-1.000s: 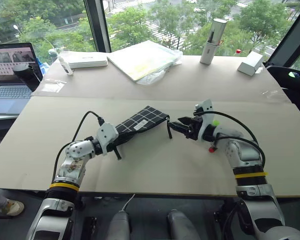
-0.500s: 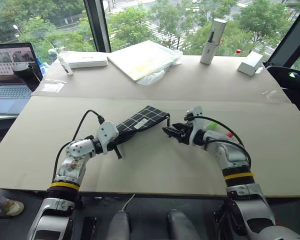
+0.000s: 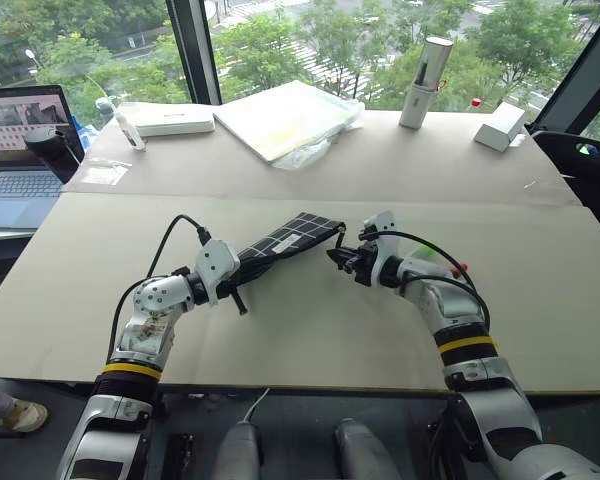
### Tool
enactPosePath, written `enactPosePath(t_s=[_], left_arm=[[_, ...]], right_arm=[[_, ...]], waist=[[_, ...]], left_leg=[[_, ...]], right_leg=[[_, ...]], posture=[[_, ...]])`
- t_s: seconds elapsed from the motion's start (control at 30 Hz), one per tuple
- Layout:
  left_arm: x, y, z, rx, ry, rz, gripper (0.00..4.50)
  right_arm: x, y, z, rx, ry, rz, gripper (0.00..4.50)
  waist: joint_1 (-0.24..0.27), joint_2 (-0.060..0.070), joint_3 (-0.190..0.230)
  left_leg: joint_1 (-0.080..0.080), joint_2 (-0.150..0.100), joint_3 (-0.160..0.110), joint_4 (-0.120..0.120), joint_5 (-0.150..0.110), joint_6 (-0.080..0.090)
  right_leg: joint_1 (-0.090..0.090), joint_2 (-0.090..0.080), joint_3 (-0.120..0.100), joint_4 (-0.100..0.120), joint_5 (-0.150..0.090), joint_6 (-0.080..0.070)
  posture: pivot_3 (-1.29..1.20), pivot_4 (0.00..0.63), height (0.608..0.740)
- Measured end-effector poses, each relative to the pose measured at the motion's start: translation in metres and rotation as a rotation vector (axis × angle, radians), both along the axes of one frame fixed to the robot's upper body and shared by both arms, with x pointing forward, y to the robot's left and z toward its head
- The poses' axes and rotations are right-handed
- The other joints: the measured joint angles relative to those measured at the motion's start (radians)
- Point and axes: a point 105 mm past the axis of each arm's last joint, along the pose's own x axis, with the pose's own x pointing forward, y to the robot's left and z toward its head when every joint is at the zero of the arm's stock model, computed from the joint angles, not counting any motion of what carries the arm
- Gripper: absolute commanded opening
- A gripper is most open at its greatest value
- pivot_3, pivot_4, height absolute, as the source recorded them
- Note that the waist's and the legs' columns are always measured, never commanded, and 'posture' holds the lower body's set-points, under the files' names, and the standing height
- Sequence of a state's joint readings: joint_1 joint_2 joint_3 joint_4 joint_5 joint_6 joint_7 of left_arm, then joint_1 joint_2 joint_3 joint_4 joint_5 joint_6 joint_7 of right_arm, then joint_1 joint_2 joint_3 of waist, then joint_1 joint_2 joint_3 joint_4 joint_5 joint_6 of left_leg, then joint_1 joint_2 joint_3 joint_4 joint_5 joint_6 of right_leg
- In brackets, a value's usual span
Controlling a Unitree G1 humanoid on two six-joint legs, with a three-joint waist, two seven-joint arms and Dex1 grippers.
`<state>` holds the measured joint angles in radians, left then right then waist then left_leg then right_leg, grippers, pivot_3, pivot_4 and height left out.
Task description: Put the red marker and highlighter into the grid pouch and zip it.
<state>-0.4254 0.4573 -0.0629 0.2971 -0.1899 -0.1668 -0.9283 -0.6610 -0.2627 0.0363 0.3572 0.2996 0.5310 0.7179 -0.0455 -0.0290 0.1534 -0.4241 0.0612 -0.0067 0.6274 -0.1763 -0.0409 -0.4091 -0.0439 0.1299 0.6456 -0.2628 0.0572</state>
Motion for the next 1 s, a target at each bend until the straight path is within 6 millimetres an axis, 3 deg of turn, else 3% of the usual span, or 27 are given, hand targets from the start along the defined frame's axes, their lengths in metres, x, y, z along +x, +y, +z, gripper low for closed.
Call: enactPosePath(t_s=[0.2, 0.33, 0.5, 0.7, 0.8, 0.9, 1.0], left_arm=[[0.000, 0.000, 0.000, -0.001, -0.001, 0.001, 0.00], [0.000, -0.003, 0.000, -0.008, 0.000, -0.004, 0.00], [0.000, -0.004, 0.000, -0.013, 0.001, -0.005, 0.00], [0.000, -0.005, 0.001, -0.015, 0.005, -0.002, 0.00], [0.000, -0.001, 0.001, -0.017, 0.009, 0.014, 0.00], [-0.002, -0.004, 0.004, -0.020, 0.000, 0.003, 0.00], [-0.002, -0.004, 0.005, -0.023, 0.000, 0.000, 0.00]], right_arm=[[-0.039, 0.049, 0.035, 0.012, -0.084, 0.299, 0.02], [-0.063, 0.080, 0.039, 0.002, -0.086, 0.458, 0.02], [-0.077, 0.096, 0.032, -0.028, -0.069, 0.553, 0.02], [-0.049, 0.083, 0.026, -0.067, -0.077, 0.420, 0.02], [-0.025, 0.070, 0.043, -0.042, -0.124, 0.318, 0.02], [0.004, 0.043, 0.064, -0.032, -0.175, 0.163, 0.02], [0.015, 0.028, 0.069, -0.025, -0.188, 0.099, 0.02]], waist=[[-0.001, 0.000, 0.000], [0.000, 0.000, 0.000], [0.005, 0.000, 0.000], [0.003, 0.000, 0.000], [0.002, 0.000, 0.000], [0.006, 0.000, 0.001], [0.003, 0.000, 0.001]], left_leg=[[0.000, 0.000, -0.001, 0.000, 0.000, 0.000], [-0.001, 0.000, -0.002, 0.000, 0.000, 0.000], [-0.002, 0.000, -0.003, 0.001, 0.000, 0.000], [-0.002, 0.000, -0.003, 0.001, 0.000, 0.000], [-0.002, 0.000, -0.003, 0.001, 0.000, 0.000], [-0.002, 0.000, -0.004, 0.001, 0.000, 0.000], [-0.002, 0.000, -0.004, 0.000, 0.000, 0.000]], right_leg=[[0.000, 0.000, -0.001, 0.000, 0.000, 0.000], [0.000, 0.000, -0.002, 0.000, 0.000, 0.000], [0.000, 0.000, -0.004, 0.000, 0.000, 0.000], [0.000, 0.000, -0.004, 0.000, 0.000, 0.000], [-0.001, 0.000, -0.004, 0.000, 0.000, -0.001], [0.000, 0.000, -0.004, 0.000, 0.000, -0.001], [0.000, 0.000, -0.005, 0.000, 0.000, -0.001]], posture=[[0.00, 0.150, 0.740], [0.00, 0.150, 0.740], [0.00, 0.150, 0.740], [0.00, 0.150, 0.740], [0.00, 0.150, 0.740], [0.00, 0.150, 0.740], [0.00, 0.150, 0.740]])
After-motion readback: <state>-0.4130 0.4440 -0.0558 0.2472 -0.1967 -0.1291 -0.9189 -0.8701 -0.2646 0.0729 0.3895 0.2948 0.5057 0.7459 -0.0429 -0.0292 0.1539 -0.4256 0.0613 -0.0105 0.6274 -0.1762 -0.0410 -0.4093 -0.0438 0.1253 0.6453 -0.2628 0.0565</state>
